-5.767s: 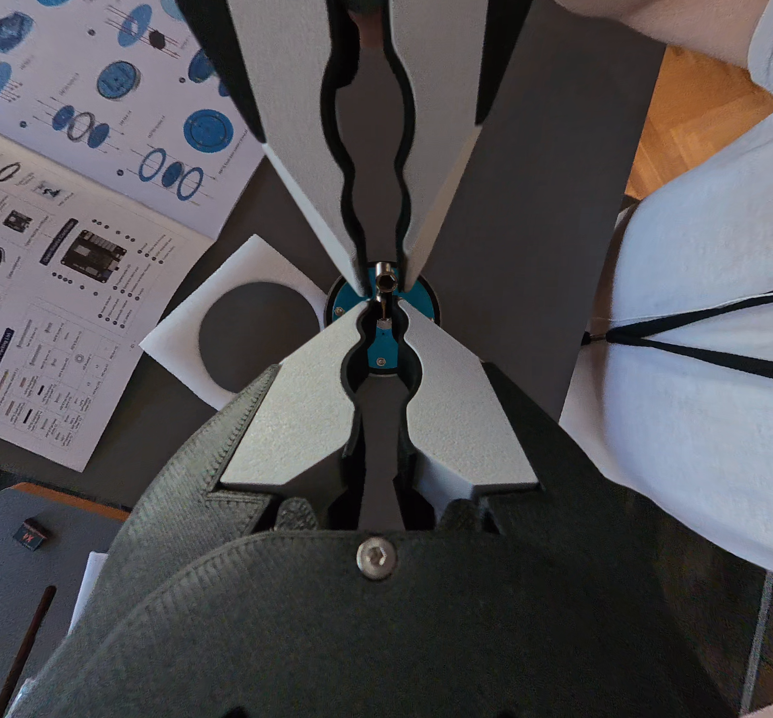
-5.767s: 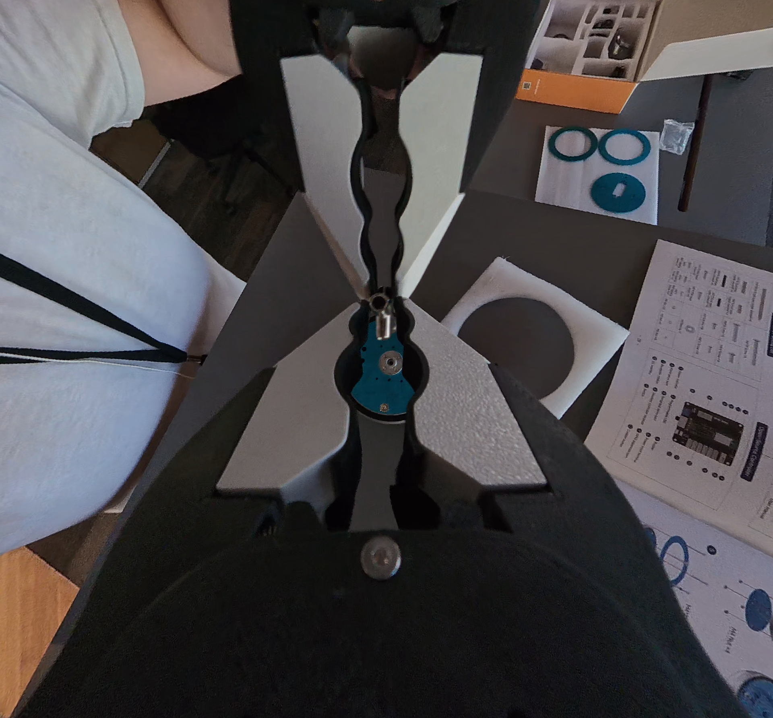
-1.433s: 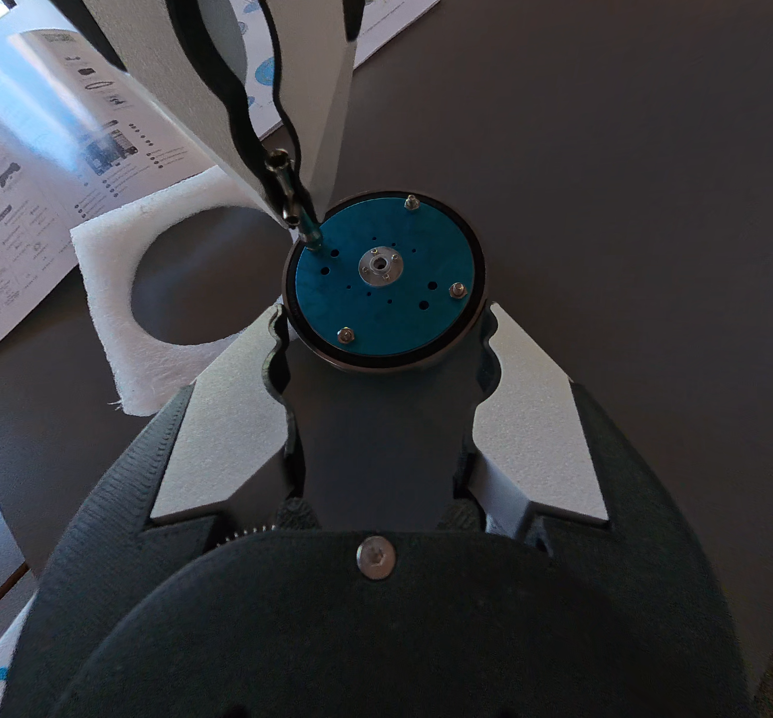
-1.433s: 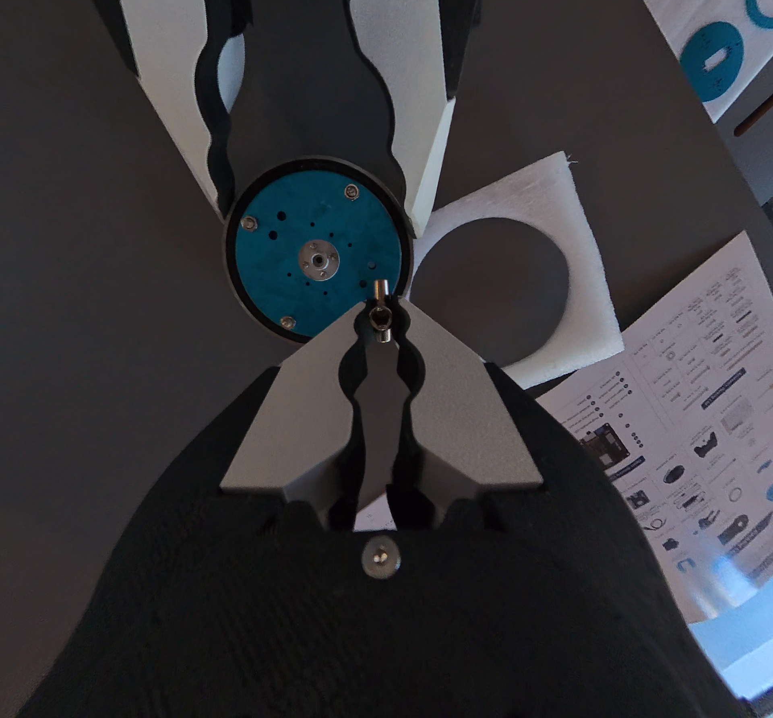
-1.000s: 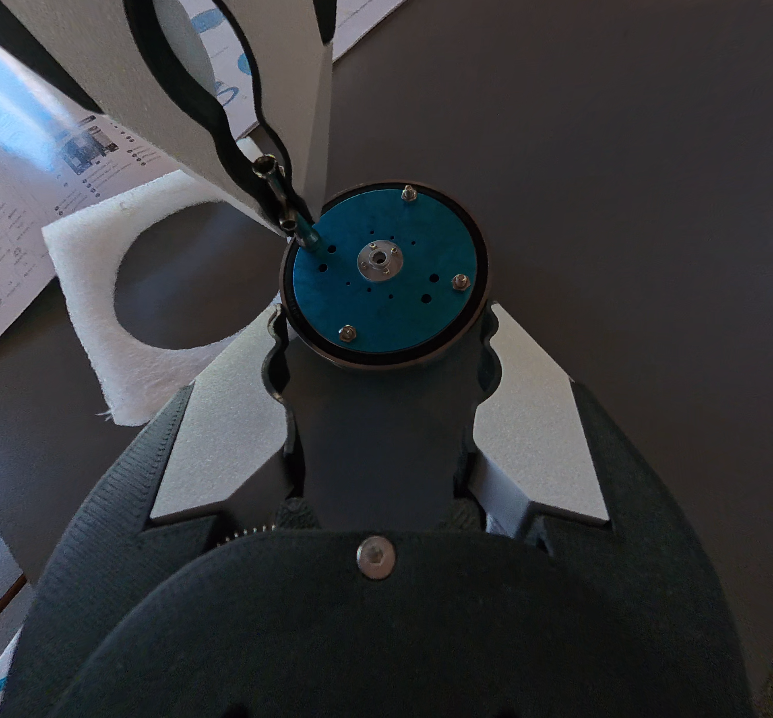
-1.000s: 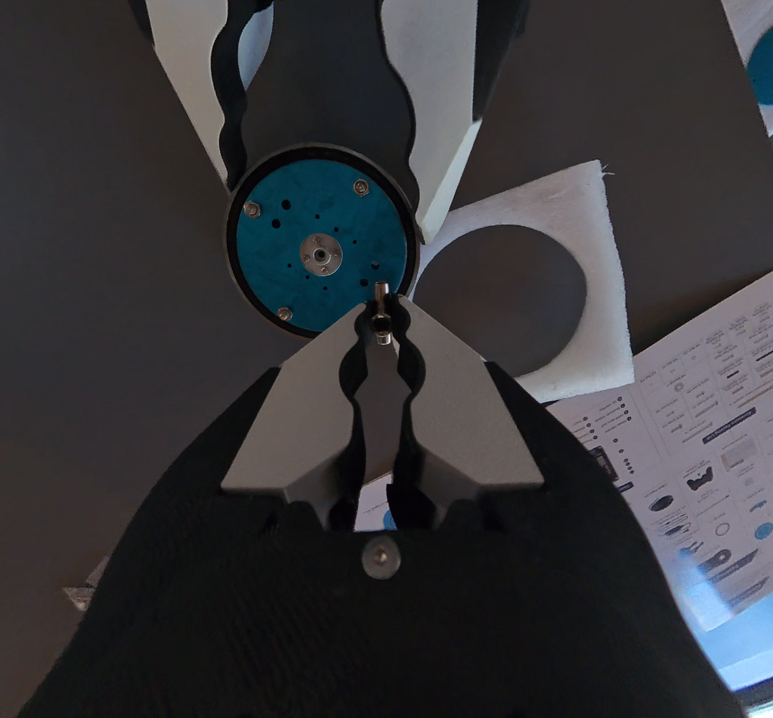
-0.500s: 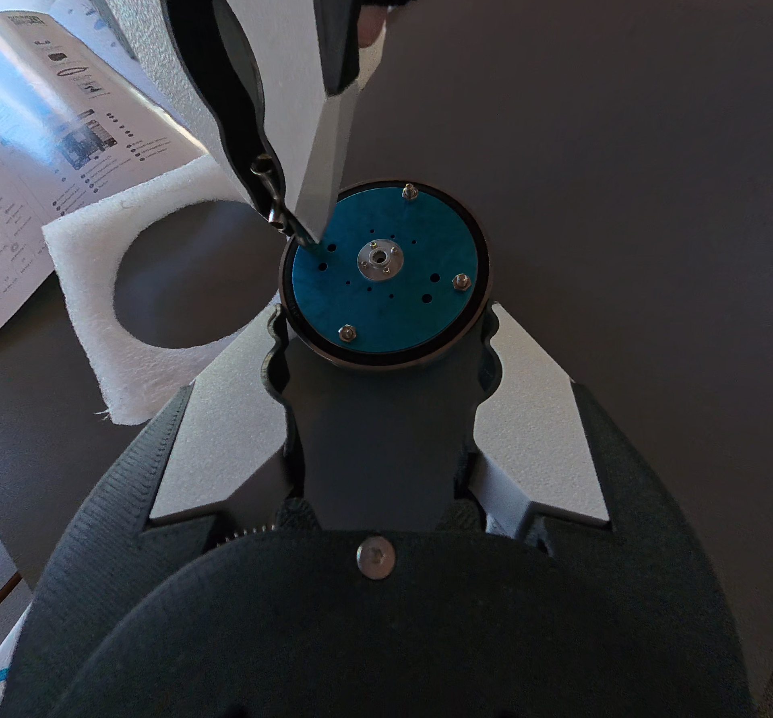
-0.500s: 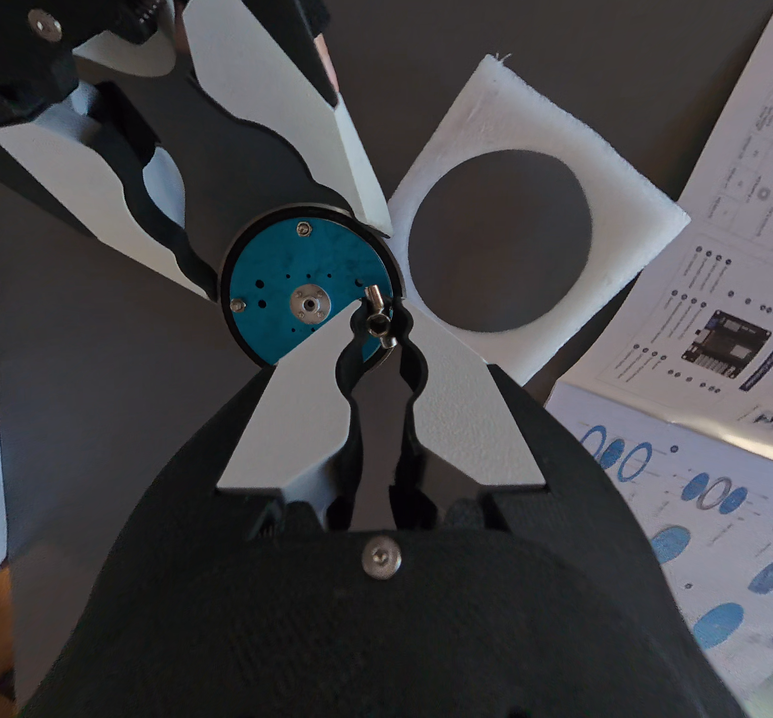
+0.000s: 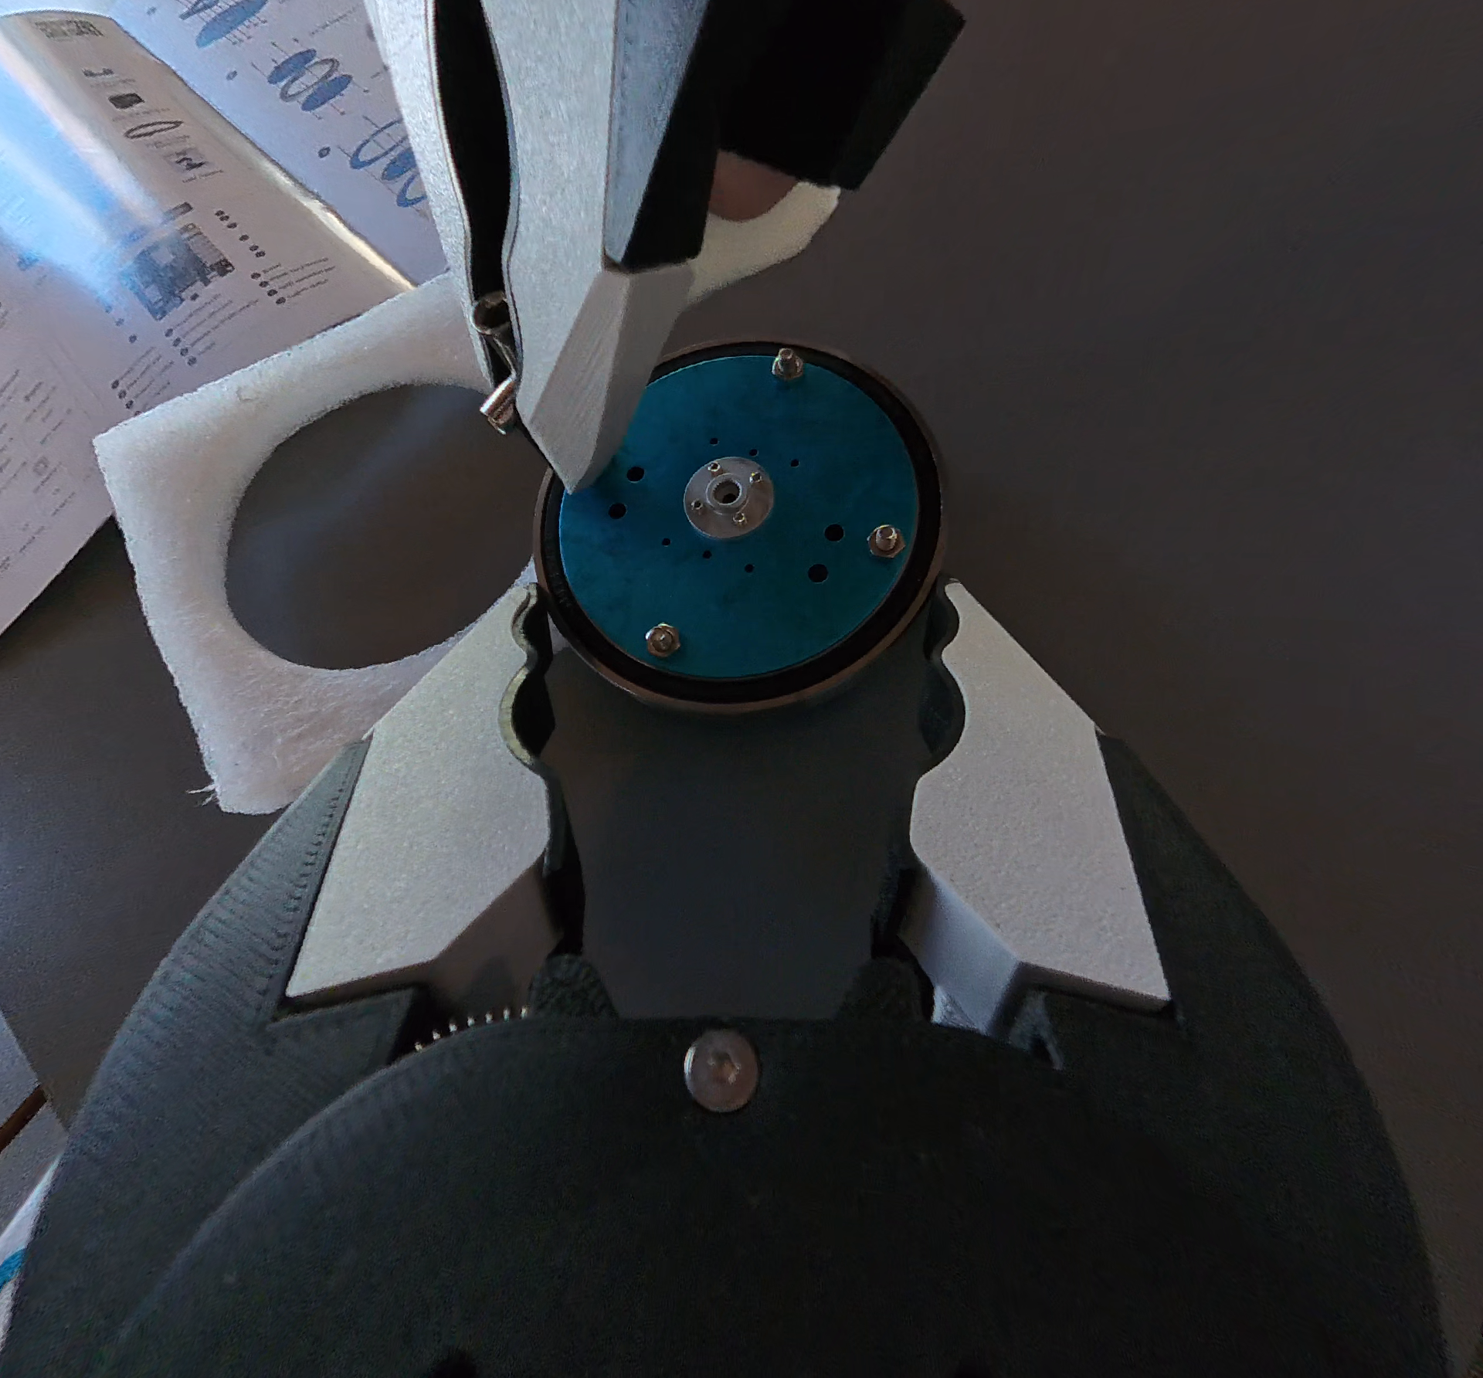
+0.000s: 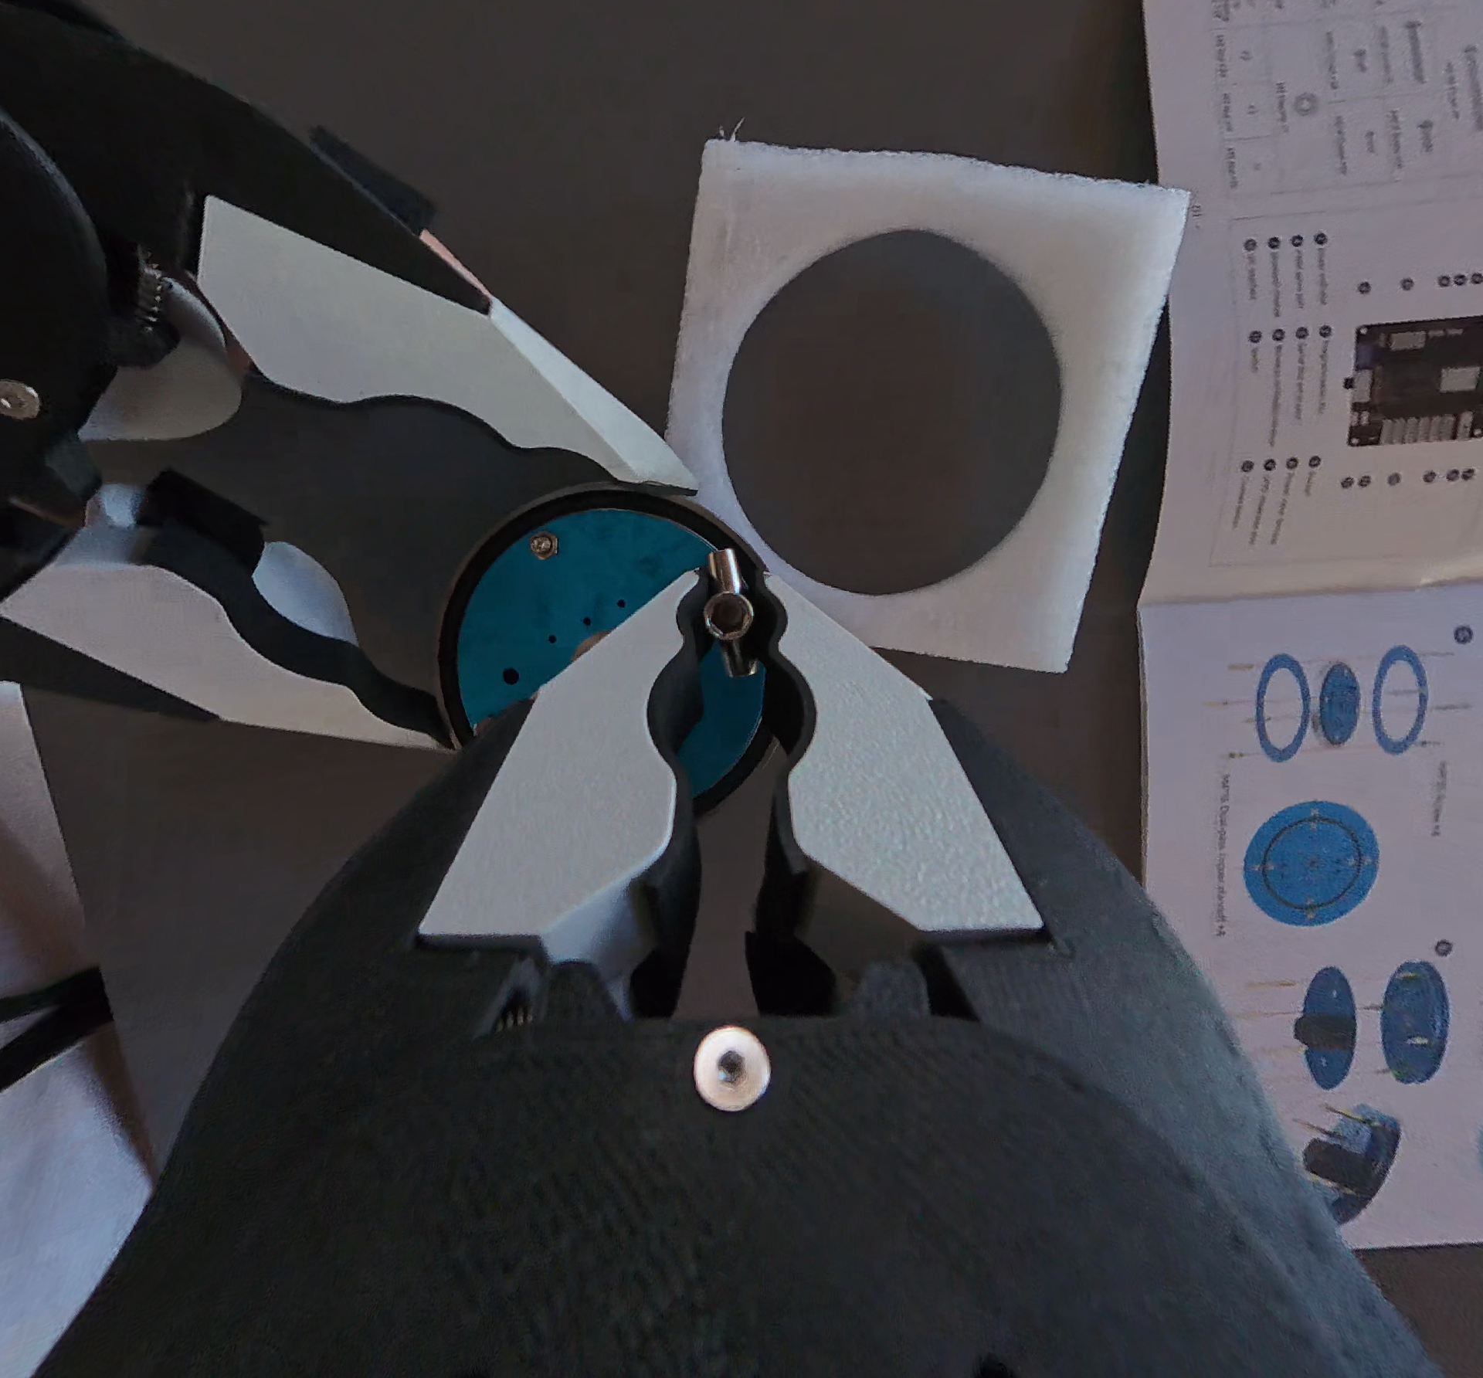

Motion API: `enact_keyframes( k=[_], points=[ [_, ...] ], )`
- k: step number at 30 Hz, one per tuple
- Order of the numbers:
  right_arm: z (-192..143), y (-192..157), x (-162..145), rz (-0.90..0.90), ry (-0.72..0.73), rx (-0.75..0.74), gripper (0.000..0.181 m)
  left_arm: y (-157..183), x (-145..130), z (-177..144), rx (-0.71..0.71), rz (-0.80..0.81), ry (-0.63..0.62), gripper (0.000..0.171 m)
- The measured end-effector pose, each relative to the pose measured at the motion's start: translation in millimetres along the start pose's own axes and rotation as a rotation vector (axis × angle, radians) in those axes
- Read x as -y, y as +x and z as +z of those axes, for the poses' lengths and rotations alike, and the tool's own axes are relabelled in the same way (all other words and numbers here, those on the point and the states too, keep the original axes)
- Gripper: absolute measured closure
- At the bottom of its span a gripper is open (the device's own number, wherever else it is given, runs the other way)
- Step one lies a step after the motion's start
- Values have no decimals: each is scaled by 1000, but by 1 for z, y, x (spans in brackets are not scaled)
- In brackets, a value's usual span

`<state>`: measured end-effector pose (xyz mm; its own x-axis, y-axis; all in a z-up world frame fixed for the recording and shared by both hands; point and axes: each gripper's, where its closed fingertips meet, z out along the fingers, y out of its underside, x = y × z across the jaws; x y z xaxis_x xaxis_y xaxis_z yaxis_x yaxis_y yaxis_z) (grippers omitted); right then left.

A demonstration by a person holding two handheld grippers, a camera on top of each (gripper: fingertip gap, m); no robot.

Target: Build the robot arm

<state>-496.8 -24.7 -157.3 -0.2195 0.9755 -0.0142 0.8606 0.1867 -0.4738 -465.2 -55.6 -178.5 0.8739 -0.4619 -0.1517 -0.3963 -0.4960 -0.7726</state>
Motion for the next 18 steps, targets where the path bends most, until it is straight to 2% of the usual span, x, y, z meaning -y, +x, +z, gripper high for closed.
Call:
enact_keyframes(
  k=[6,15,18],
  points=[
    [2,2,1,99,50,-53,172,0,0,1,-8,-9,-5,77],
    [1,9,1,353,144,-282,173,0,1,3,26,-35,-14,77],
    [1,10,1,382,149,-306,173,0,1,2,16,-37,-8,77]
  ],
)
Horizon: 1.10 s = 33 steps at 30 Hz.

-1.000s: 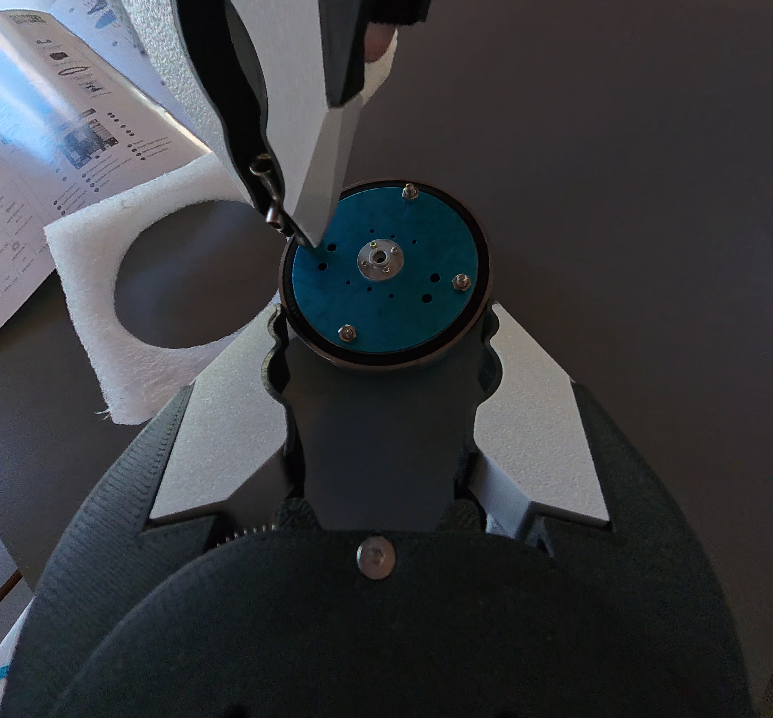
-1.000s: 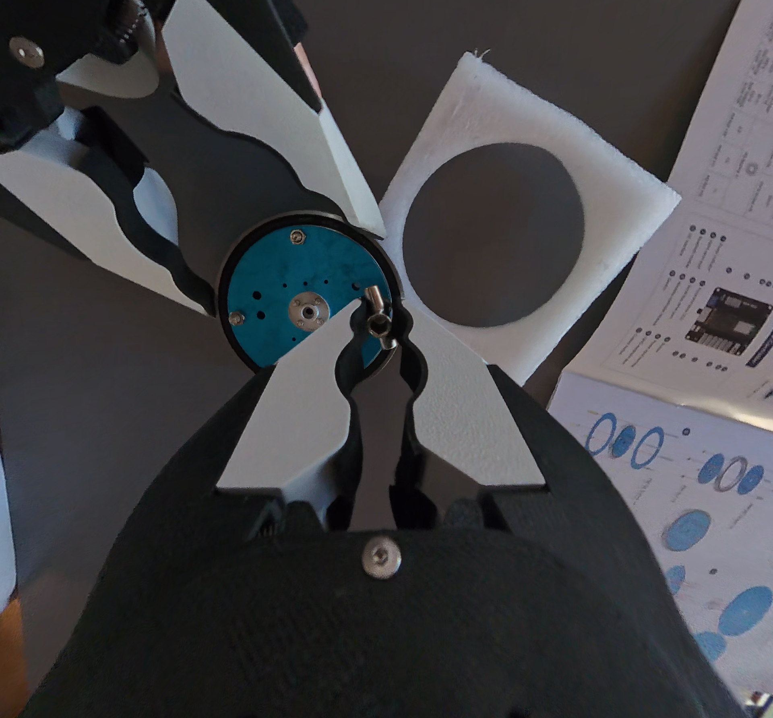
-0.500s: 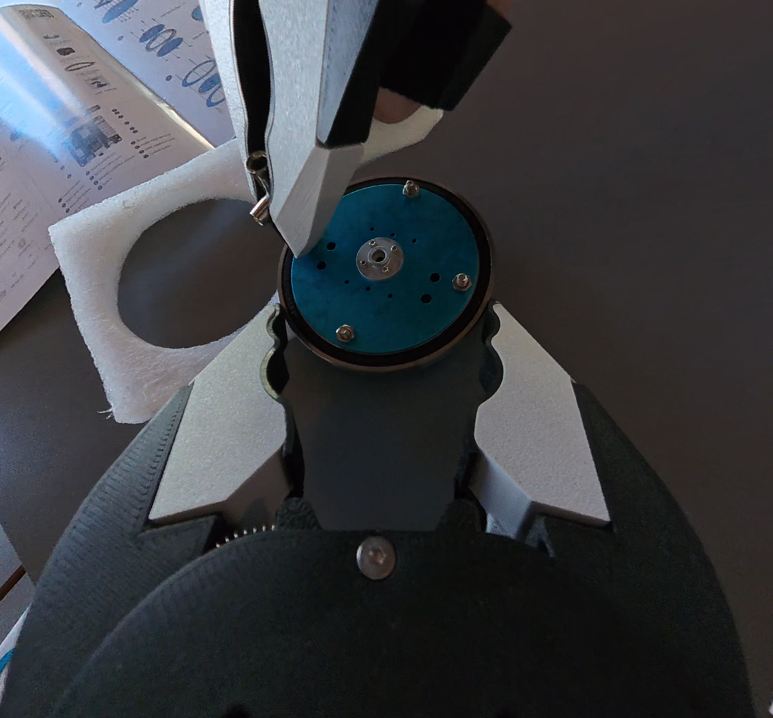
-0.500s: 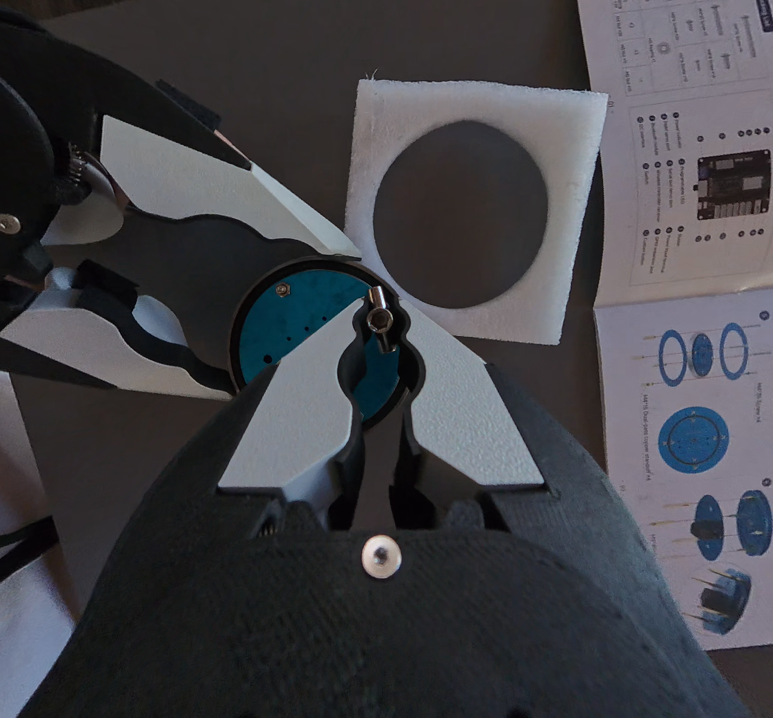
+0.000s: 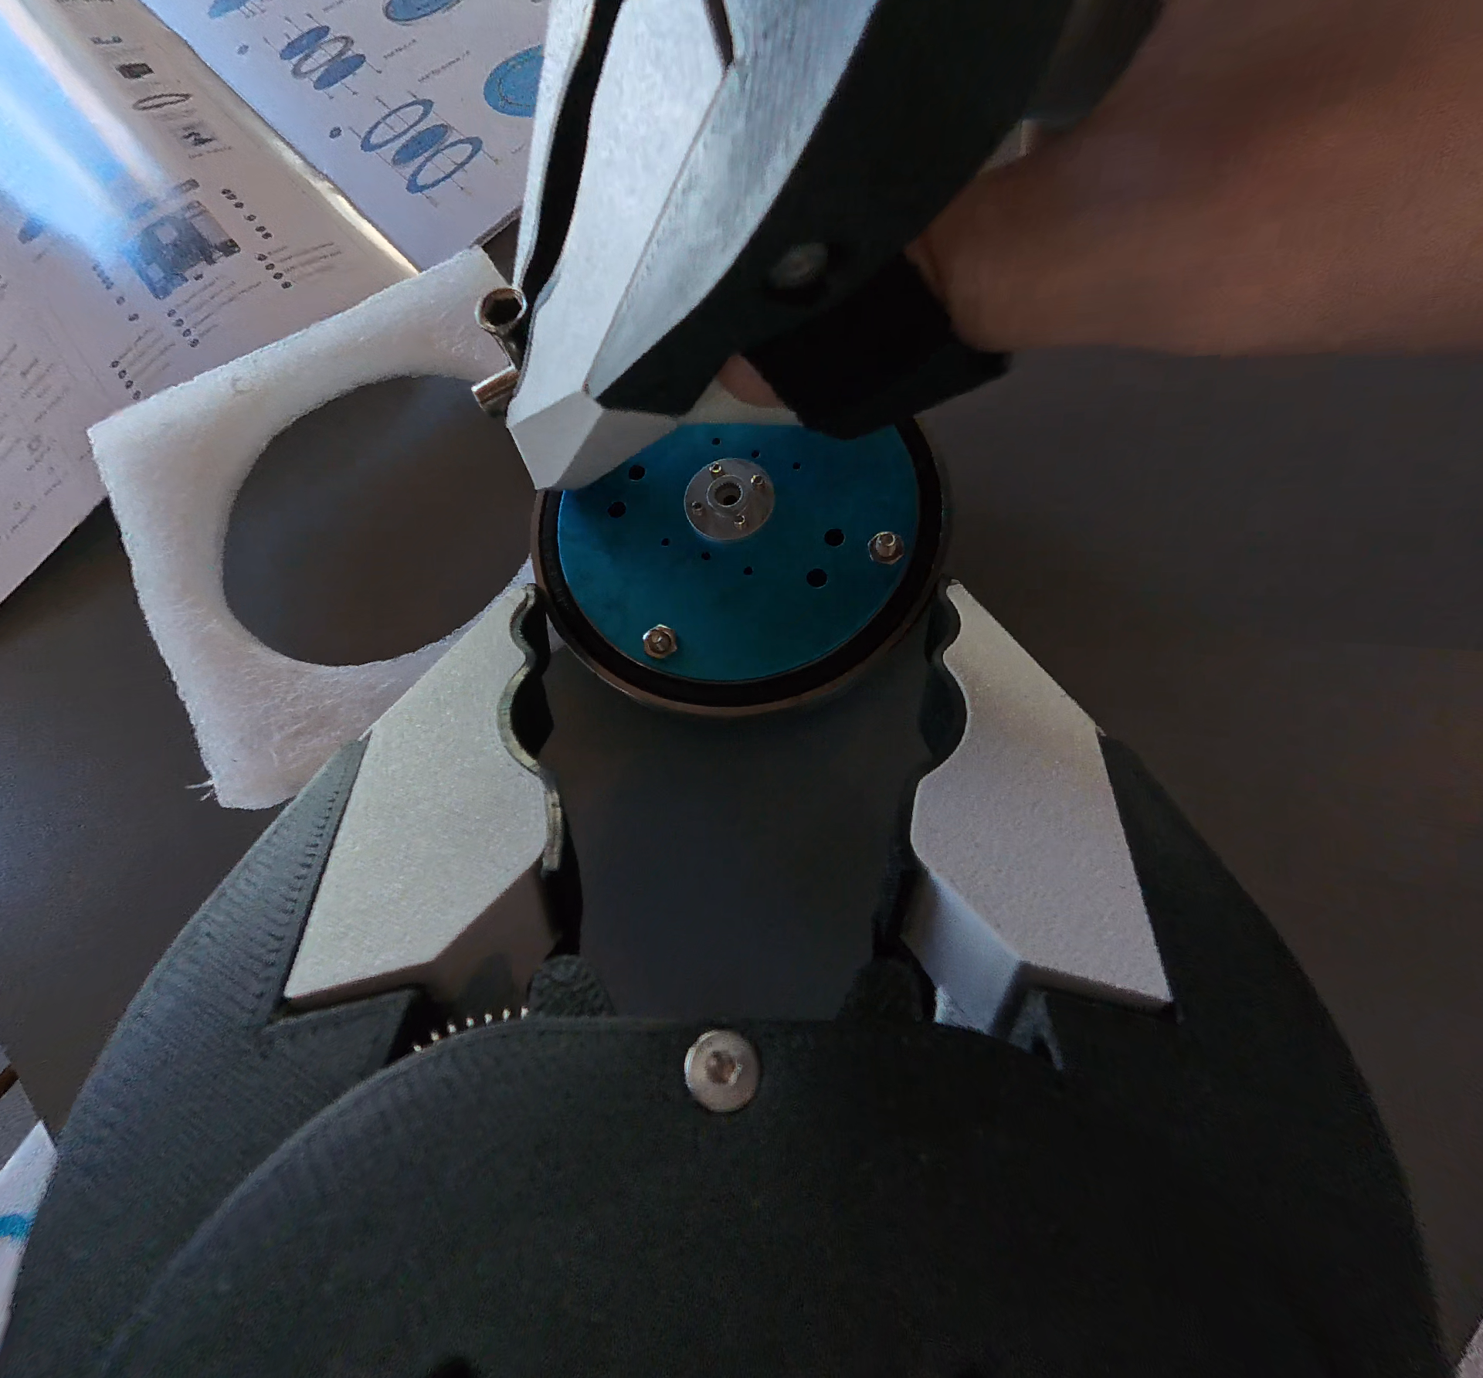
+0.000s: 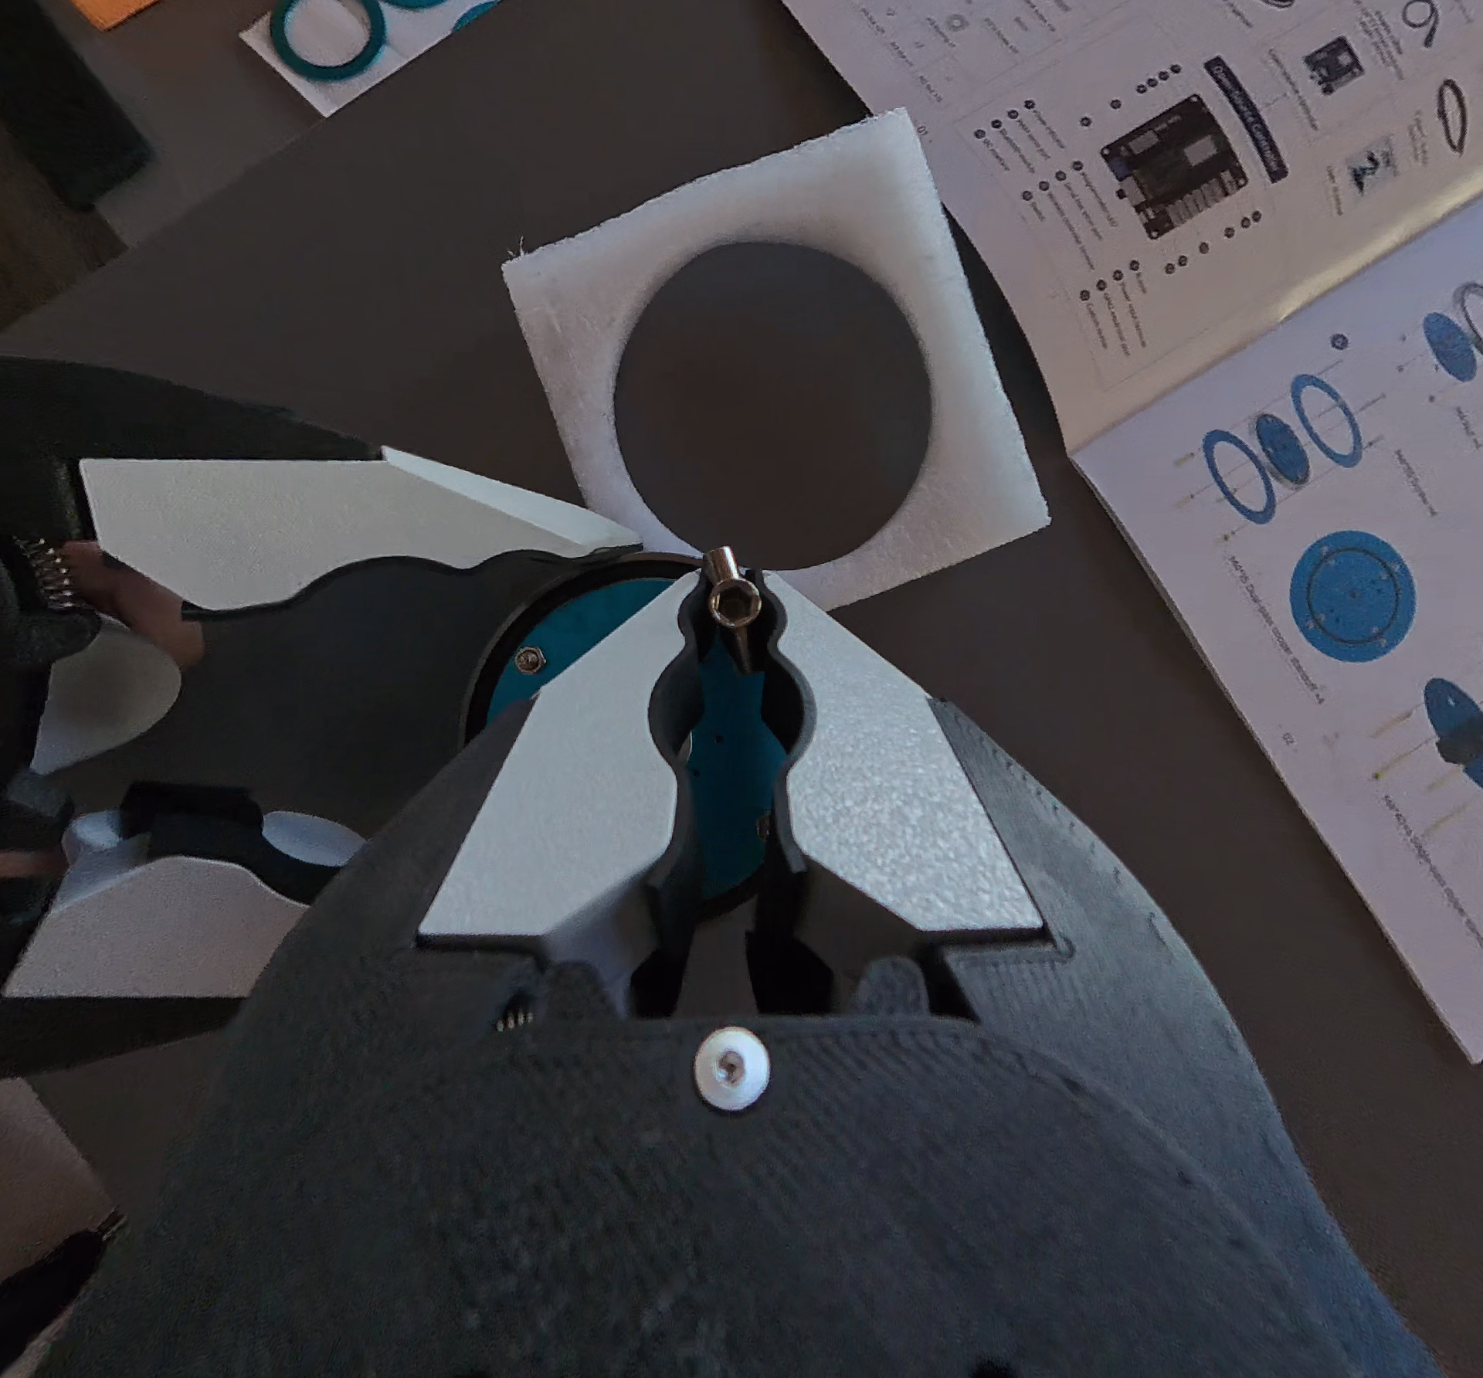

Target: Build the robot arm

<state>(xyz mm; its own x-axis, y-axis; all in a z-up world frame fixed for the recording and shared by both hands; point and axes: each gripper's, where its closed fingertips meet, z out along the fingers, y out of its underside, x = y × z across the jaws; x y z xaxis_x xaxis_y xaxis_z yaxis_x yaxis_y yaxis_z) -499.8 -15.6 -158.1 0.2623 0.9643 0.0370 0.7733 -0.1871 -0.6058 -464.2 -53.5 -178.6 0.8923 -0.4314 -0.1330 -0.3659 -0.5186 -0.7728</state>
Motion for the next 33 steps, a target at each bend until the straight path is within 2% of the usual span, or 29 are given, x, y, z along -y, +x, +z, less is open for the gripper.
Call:
enact_keyframes(
  k=[3,4,5,6,7,9,11,14,18,24,28,31,33],
  points=[
    [0,0,0,-7,6,-18,173,-3,8,-17,-108,-71,102,83],
    [0,0,0,-9,8,-25,173,-10,15,-29,-145,-98,160,91],
    [0,0,0,-12,11,-31,173,-18,22,-41,-184,-110,223,103],
    [0,0,0,-15,12,-37,173,-25,31,-54,-243,-104,278,124],
    [0,0,0,-14,12,-41,173,-31,39,-63,-311,-83,317,134],
    [0,0,0,-9,14,-45,173,-48,47,-64,-389,24,311,137],
    [0,0,-1,-5,21,-50,173,-65,48,-48,-398,167,265,142],
    [0,0,-1,0,25,-56,173,-54,51,-35,-528,349,273,153],
    [-1,0,-1,-3,20,-60,173,-39,52,-27,-686,399,270,159],
    [-2,0,-2,-17,14,-58,173,-40,55,-17,-741,435,281,152],
    [-1,0,-2,-56,13,-71,173,-36,49,-19,-822,447,269,167],
    [-2,0,-1,-87,19,-74,173,-35,48,-20,-819,474,277,167],
    [-4,-2,-2,-87,32,-61,163,-35,49,-19,-816,480,275,168]
  ],
)
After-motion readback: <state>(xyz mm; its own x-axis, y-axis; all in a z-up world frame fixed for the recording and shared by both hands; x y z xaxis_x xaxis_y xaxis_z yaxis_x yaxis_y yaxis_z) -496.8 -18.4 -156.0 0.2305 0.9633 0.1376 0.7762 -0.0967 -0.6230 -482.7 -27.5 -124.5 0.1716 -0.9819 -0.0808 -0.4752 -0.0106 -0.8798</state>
